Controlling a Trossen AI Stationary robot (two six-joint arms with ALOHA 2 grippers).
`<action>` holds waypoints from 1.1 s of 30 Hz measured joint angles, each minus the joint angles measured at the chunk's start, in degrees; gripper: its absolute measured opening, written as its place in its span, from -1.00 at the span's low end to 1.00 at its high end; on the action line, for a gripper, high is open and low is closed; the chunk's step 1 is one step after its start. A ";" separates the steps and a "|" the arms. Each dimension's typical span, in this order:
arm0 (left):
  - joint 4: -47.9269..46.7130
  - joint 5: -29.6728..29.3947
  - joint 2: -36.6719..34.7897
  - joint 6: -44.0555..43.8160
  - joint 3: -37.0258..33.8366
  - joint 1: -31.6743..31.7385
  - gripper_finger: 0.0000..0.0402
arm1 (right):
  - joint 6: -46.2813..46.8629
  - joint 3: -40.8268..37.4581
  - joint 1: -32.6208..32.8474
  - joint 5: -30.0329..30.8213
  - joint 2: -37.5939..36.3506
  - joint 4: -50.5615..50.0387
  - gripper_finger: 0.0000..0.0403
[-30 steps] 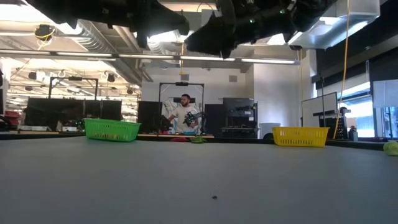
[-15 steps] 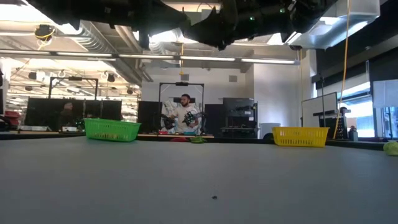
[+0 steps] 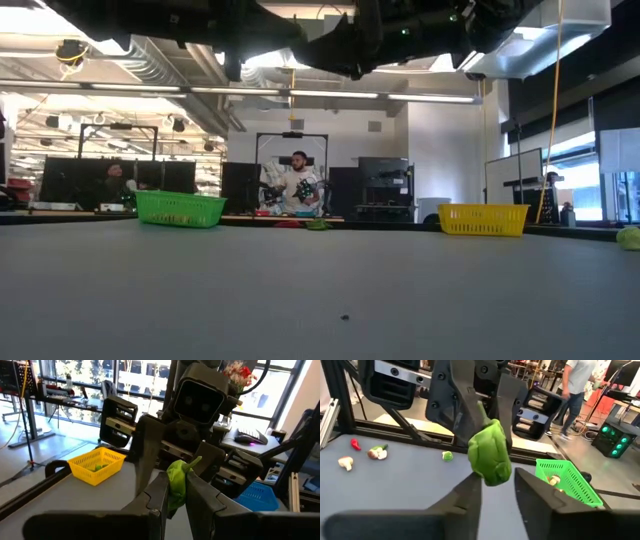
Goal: Sort produce into baskets
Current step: Put the green chili pepper into the yellow bin
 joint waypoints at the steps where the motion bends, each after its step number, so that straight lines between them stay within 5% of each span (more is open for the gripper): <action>1: -0.04 0.04 0.00 0.02 0.00 -0.05 -0.76 | 0.24 0.00 0.00 0.04 0.00 -0.08 -0.32; 7: -0.56 -0.05 0.17 1.10 -0.13 -0.37 -0.76 | 3.64 0.24 0.07 0.02 -0.07 -0.72 0.00; 14: -1.89 0.01 0.13 0.60 -0.13 -0.54 -0.76 | 6.73 0.24 0.11 -1.66 0.11 -2.21 0.02; 22: -1.46 -0.03 0.11 0.51 -0.11 -0.11 -0.76 | 2.90 0.22 0.04 -0.68 0.14 -0.14 -0.18; 33: -1.53 -0.57 0.02 0.39 -0.11 -0.02 -0.75 | 1.21 0.11 -0.02 -0.60 0.15 -0.32 -0.83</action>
